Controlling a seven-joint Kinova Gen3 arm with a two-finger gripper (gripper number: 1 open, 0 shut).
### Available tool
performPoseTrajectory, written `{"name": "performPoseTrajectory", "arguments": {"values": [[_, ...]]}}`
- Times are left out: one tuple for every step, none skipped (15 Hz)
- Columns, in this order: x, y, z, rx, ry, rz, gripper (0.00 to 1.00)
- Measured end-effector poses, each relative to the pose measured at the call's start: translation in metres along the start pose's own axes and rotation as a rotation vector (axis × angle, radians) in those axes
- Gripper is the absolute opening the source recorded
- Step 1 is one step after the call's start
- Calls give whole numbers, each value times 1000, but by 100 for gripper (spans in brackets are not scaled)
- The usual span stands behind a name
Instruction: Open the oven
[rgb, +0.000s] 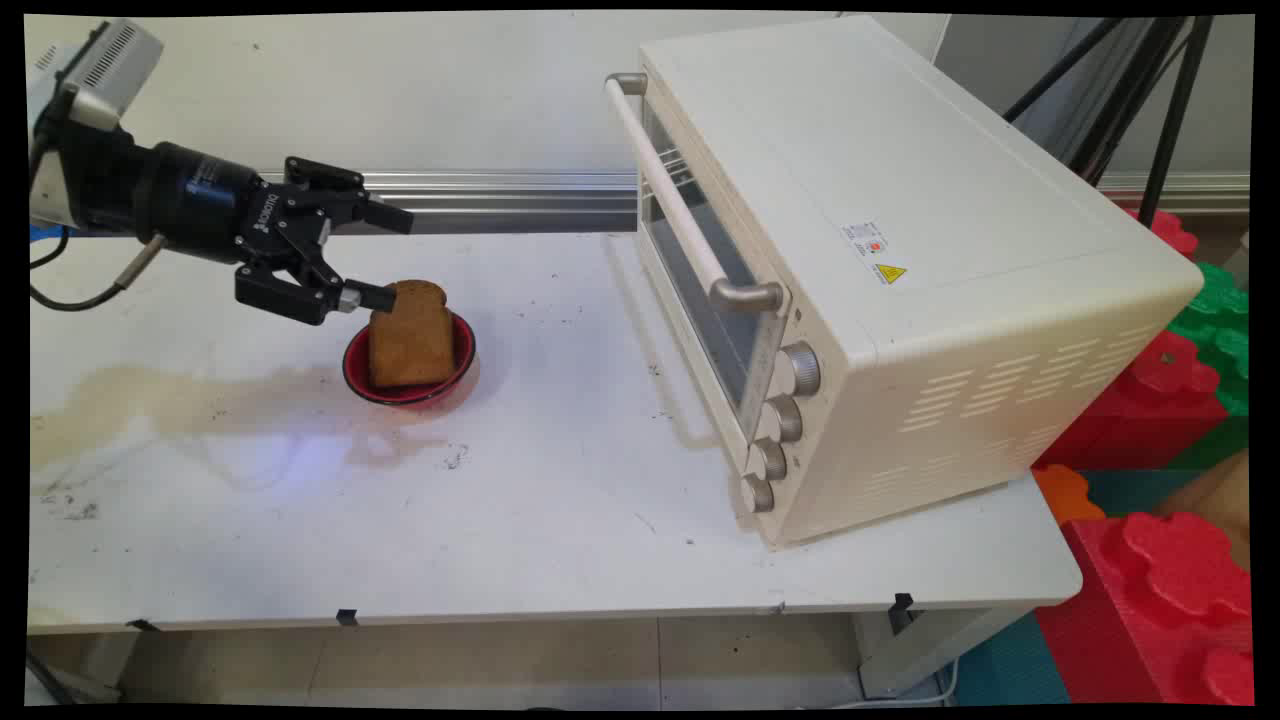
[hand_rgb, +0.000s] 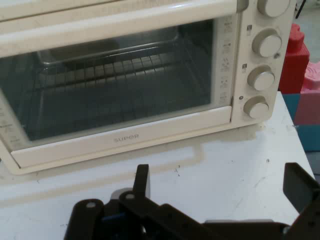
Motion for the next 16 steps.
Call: {"name": "performPoseTrajectory", "arguments": {"values": [[2, 0, -1, 2, 6, -3, 100], [3, -1, -1, 3, 11, -5, 100], [6, -1, -2, 4, 17, -7, 100], [10, -2, -2, 8, 28, -11, 100], [12, -3, -2, 10, 36, -13, 100], [16, -4, -1, 15, 46, -16, 100], [21, -6, 0, 19, 59, -19, 100], [24, -8, 1, 22, 67, -21, 100], [29, -10, 2, 27, 78, -23, 100], [32, -12, 4, 30, 86, -24, 100], [35, -13, 5, 32, 92, -25, 100], [38, -15, 7, 35, 100, -27, 100], [41, -16, 9, 37, 106, -28, 100], [45, -17, 11, 39, 115, -30, 100], [48, -18, 13, 41, 121, -32, 100], [52, -20, 16, 43, 130, -35, 100]]}}
